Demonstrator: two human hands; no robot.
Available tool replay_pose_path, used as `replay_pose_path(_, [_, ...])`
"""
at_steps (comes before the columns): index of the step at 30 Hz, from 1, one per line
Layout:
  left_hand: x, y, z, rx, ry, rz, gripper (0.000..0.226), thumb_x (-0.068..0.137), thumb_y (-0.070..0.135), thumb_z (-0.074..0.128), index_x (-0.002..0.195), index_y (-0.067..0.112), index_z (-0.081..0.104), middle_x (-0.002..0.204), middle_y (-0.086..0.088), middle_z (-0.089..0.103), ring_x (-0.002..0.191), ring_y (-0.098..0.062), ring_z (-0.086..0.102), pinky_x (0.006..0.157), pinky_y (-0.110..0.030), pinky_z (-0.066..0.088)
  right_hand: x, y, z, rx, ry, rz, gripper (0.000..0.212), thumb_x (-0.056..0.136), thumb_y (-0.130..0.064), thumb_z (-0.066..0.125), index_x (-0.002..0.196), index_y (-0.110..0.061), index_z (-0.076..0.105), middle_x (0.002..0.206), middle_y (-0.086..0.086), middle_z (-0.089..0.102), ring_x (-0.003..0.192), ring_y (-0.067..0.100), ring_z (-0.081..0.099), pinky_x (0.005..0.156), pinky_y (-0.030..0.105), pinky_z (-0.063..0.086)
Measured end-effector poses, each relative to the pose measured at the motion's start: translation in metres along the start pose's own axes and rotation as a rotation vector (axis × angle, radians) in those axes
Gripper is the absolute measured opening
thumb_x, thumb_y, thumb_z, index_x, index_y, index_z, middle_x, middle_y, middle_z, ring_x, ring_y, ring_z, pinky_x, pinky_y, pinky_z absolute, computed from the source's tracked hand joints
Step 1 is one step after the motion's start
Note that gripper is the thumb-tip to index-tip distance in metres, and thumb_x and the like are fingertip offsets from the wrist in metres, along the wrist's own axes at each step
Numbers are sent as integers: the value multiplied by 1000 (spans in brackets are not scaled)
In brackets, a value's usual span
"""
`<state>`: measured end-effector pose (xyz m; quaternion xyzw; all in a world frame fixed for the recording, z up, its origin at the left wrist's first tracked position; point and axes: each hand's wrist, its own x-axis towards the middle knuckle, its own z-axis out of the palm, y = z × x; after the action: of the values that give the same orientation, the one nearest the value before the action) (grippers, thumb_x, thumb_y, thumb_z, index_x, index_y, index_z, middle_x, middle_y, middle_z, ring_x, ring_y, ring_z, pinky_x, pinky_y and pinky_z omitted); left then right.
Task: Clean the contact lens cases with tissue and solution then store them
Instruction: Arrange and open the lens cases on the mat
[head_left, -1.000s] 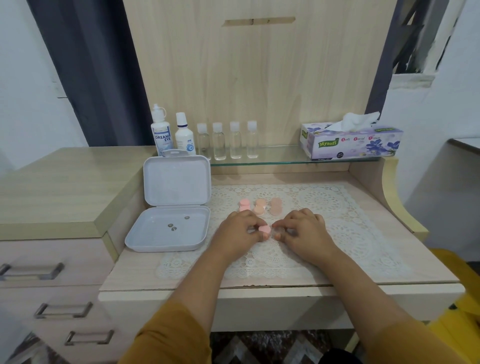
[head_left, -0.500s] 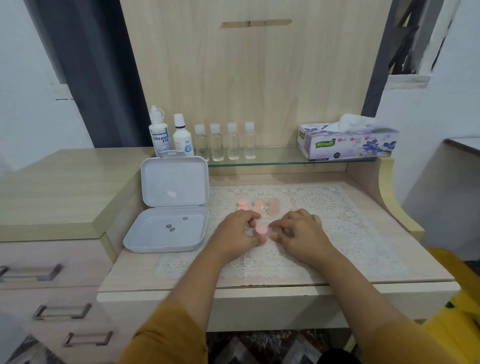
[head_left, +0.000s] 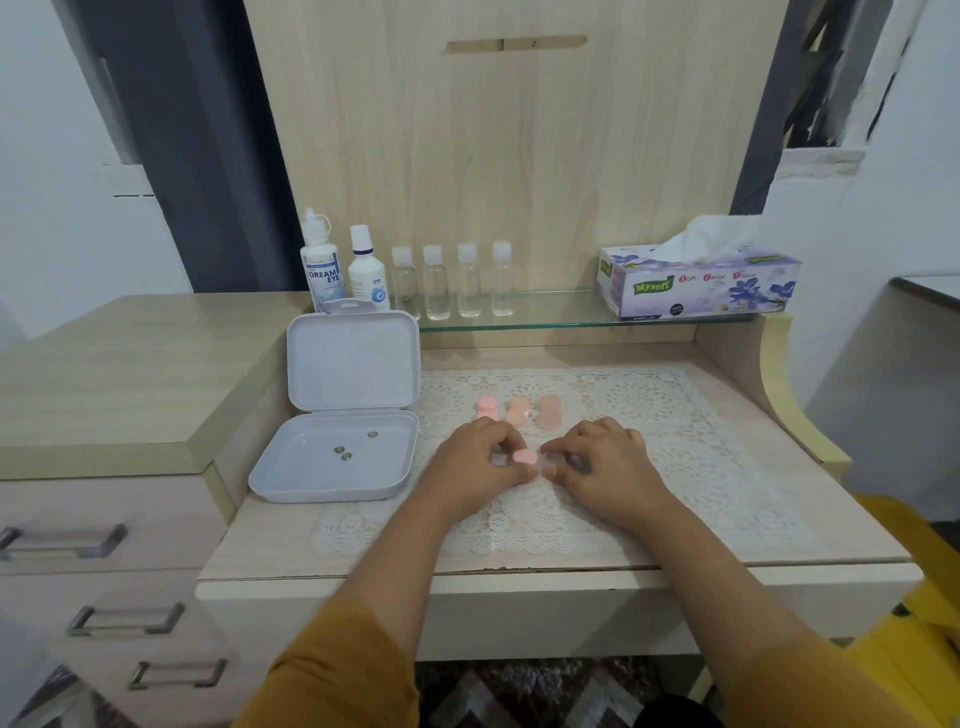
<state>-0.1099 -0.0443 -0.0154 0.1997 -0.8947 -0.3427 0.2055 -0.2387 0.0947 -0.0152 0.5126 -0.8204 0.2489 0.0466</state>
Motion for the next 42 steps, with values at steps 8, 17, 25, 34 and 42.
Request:
replay_pose_path(8, [0,-2,0,29,-18,11,29,82,35,68,111,35,66,108,14,56,102,-6,49,94,-32,42,0,0,1,3,9,1,30,92,-47,55,118,-37,65,97,-20,49,112,8,38,87,26,17])
replay_pose_path(17, [0,-2,0,-9,0,-20,25,75,34,76,97,26,68,105,12,57,100,-5,53,93,-34,45,-1,0,1,22,39,12,32,89,-49,57,117,-36,65,96,-21,51,111,7,40,90,27,18])
replay_pose_path(25, [-1,-1,0,-5,3,-15,24,73,37,76,92,25,67,103,11,57,97,-6,53,90,-33,47,-3,-1,-1,47,54,10,40,80,-50,52,115,-37,65,100,-18,60,108,7,41,88,27,18])
replay_pose_path(34, [-2,2,-1,-20,26,-39,26,71,38,78,86,24,61,98,12,56,91,-5,52,81,-28,45,-2,-1,0,75,77,21,21,83,-37,63,104,-37,67,95,-17,62,104,6,43,87,26,20])
replay_pose_path(42, [-1,-1,0,-29,13,-16,23,76,32,74,96,23,70,101,12,55,88,2,50,85,-26,44,-4,-2,-2,78,62,14,28,84,-39,59,111,-36,65,95,-18,59,102,5,43,88,27,22])
